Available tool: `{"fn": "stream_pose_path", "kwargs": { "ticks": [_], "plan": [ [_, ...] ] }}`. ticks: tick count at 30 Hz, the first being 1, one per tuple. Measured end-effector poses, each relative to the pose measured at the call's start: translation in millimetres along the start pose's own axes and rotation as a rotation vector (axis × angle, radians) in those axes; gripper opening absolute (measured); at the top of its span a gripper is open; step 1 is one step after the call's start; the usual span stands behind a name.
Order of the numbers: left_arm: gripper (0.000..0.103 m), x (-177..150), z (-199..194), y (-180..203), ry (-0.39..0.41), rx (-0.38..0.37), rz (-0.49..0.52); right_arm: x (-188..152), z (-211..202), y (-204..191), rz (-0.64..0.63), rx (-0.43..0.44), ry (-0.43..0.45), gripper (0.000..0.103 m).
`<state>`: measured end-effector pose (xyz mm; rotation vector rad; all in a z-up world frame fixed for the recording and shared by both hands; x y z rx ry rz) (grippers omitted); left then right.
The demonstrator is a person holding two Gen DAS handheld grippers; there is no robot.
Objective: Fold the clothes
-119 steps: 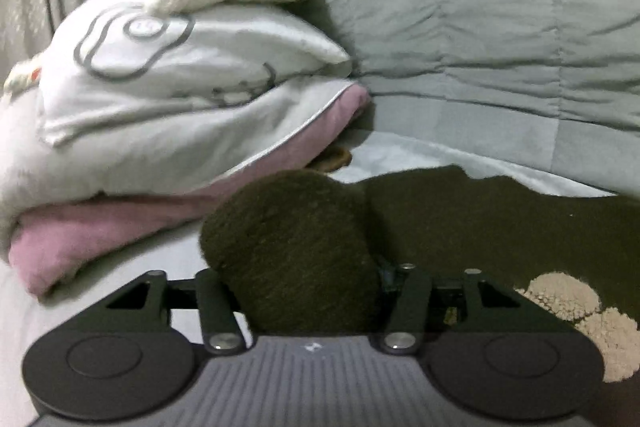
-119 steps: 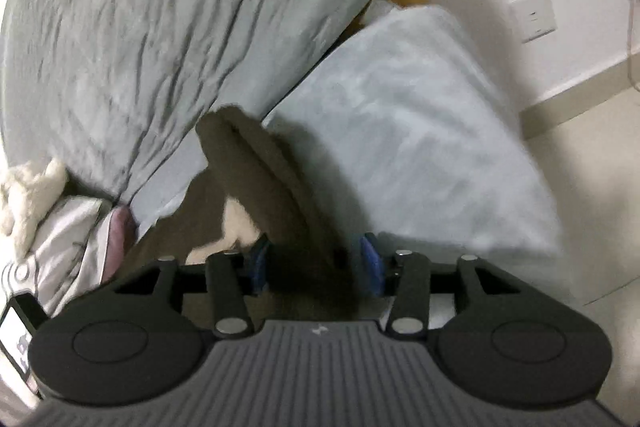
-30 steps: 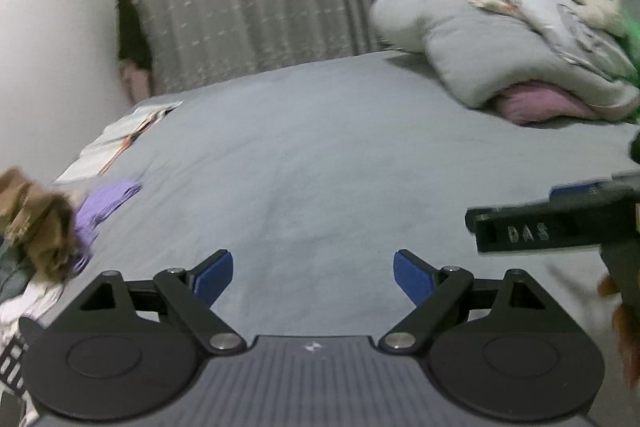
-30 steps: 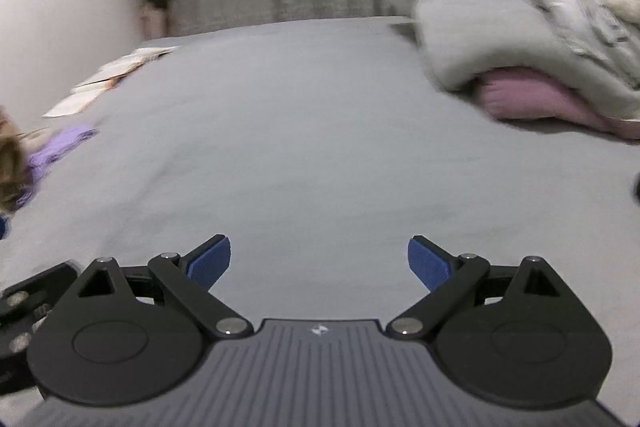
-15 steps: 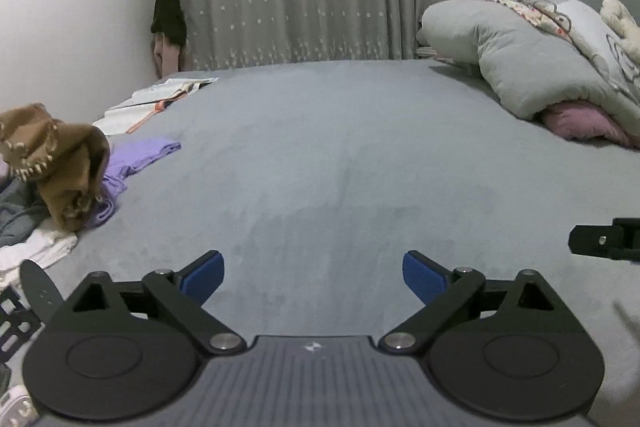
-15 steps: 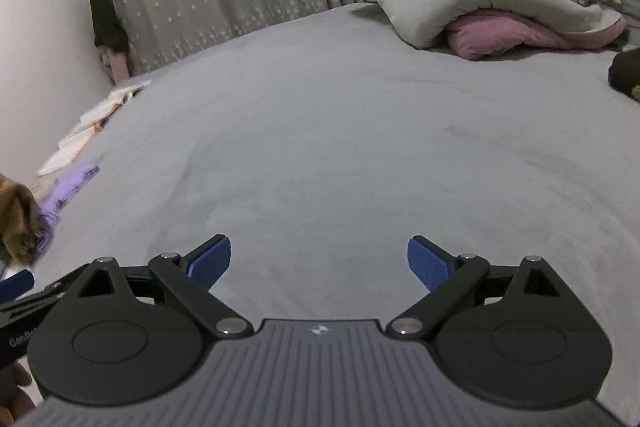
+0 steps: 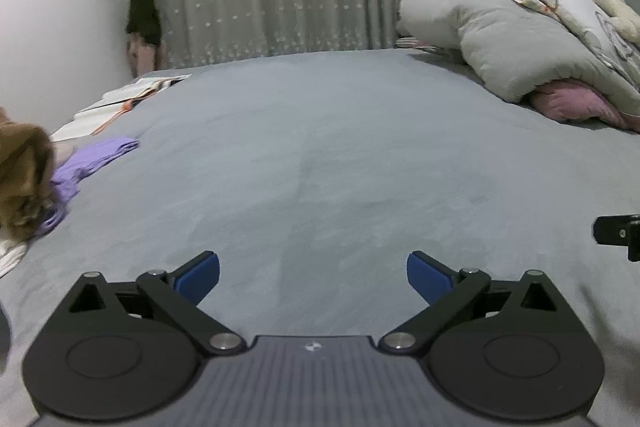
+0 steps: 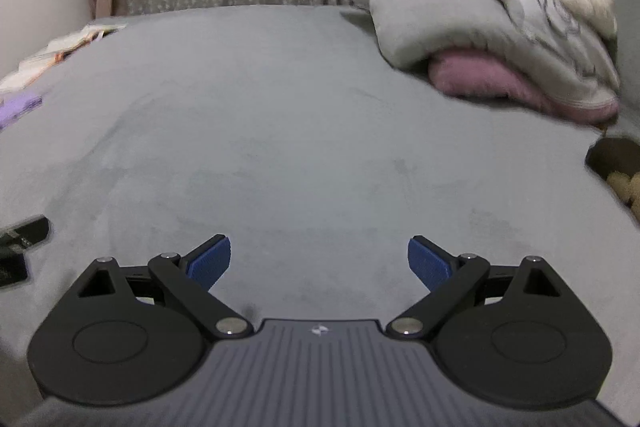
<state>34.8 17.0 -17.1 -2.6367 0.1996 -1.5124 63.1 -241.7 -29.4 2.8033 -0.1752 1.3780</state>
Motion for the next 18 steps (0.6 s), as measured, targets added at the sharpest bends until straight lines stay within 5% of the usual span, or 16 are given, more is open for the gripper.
{"fn": "stream_pose_path", "kwargs": {
  "ticks": [5, 15, 18],
  "plan": [
    [0.102, 1.7, 17.8, 4.6, 0.017, 0.021, -0.008, -6.0, 21.5, -10.8, -0.101, 0.035, -0.055, 0.096],
    [0.102, -12.1, 52.0, -2.2, -0.061, 0.026, -0.088, -11.4, 50.8, -0.7, -0.059, 0.002, -0.032, 0.096],
    [0.102, -17.1, 60.4, 5.1, -0.096, 0.012, -0.058, -13.1, 59.5, 2.3, -0.046, -0.007, -0.026, 0.103]
  ]
}}
Point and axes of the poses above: each gripper's, at about its wrist camera, not at the fingertips, and z roughly the way its jaws point, y to its right, x to its top, the point moved 9 cm from there along z, roughly the way its jaws point, and after that the axes turned 2 degrees about z, right-handed, at the moved point
